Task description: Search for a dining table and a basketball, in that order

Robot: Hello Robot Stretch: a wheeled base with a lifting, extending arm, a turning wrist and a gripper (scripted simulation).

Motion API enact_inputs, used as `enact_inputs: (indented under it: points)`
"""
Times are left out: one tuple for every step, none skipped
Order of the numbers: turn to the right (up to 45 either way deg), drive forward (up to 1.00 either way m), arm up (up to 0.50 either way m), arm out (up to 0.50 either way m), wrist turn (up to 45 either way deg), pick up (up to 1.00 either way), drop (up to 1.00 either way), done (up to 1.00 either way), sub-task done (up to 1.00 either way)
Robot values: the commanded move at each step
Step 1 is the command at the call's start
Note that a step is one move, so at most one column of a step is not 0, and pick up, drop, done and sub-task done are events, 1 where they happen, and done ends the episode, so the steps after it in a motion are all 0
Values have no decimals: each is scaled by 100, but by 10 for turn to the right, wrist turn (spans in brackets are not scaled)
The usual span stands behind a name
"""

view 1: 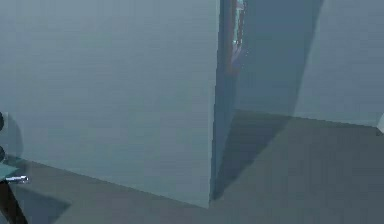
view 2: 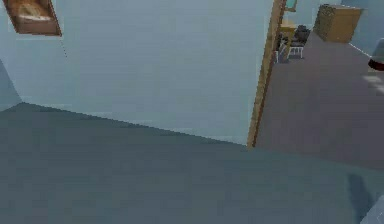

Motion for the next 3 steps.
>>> enact_inputs:
  points:
    - [-450,0,0,0,0,0,0,0,0]
    - [-360,0,0,0,0,0,0,0,0]
    - [0,85,0,0,0,0,0,0,0]
